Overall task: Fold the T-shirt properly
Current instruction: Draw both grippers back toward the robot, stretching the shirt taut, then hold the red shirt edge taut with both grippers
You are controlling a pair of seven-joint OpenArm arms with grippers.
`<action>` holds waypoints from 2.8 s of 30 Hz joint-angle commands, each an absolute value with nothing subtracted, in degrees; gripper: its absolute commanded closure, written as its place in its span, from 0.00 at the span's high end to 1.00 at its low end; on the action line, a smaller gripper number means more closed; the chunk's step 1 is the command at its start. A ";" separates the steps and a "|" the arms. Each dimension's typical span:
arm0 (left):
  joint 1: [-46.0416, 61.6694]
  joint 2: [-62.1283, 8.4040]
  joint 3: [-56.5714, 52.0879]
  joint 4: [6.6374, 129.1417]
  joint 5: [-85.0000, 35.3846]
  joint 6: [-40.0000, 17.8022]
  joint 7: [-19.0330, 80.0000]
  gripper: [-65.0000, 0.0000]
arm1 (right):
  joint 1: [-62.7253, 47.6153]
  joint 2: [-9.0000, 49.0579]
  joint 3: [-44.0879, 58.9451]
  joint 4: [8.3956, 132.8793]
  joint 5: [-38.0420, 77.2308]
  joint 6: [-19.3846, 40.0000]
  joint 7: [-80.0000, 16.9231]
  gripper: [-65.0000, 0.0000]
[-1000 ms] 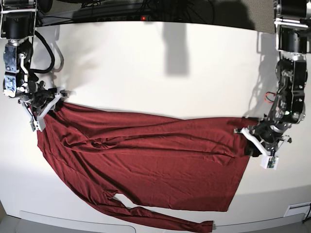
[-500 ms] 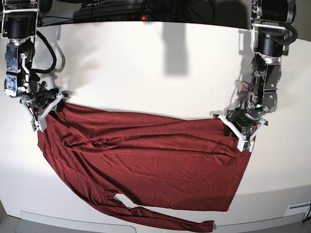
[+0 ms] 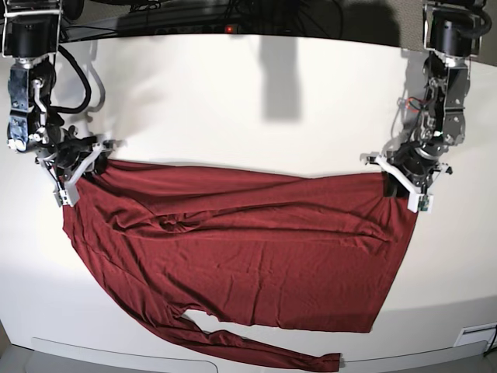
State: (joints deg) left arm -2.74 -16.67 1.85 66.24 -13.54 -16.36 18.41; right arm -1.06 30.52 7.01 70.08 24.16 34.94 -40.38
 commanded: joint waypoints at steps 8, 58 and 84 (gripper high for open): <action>4.84 -17.19 1.89 72.99 -12.16 -15.62 27.77 0.22 | -8.73 31.11 9.15 76.23 23.18 35.59 -43.99 0.19; 33.52 -16.99 1.80 92.84 -5.78 -6.59 30.98 0.22 | -31.62 32.23 26.26 86.15 27.70 38.17 -47.88 0.19; 33.80 -16.99 1.80 93.12 -5.76 -6.59 30.37 0.22 | -31.57 32.23 26.26 86.80 27.75 38.17 -48.21 0.19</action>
State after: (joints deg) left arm 31.44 -16.95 1.43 94.52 -7.31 -6.79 19.70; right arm -30.68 31.59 26.02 86.76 29.98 38.41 -45.12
